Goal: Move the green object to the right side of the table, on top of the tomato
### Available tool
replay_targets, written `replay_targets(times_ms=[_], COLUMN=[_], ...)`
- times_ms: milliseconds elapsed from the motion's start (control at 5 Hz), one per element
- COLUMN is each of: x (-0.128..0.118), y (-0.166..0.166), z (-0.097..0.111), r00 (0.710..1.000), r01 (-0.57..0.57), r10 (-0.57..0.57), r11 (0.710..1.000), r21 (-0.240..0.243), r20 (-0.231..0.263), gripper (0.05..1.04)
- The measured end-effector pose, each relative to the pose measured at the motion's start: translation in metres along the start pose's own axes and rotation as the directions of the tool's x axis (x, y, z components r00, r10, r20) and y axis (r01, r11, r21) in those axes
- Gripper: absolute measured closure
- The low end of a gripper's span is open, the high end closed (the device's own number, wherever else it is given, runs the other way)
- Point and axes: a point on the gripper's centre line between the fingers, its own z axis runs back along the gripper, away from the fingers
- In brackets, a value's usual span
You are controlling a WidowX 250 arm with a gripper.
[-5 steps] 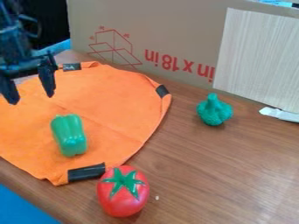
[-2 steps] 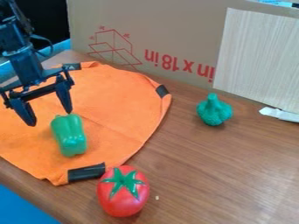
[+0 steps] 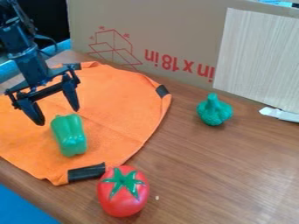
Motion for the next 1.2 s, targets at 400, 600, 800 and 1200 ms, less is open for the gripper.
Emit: replay_targets(times_ms=[400,600,800,1200], x=[-0.006,-0.012,-0.018,-0.028], y=[-0.007,-0.006,-0.002,-0.016], z=[-0.004,-0.011,-0.020,-0.016], r00=[1.000,0.999,0.998,0.996], r01=[-0.024,-0.045,-0.051,-0.061], r10=[0.024,0.045,0.051,0.060], r11=[1.000,0.999,0.999,0.998], r21=[-0.006,-0.005,-0.002,-0.012], r20=[-0.014,-0.025,-0.025,-0.064], gripper=[0.447,0.749,0.939,1.001])
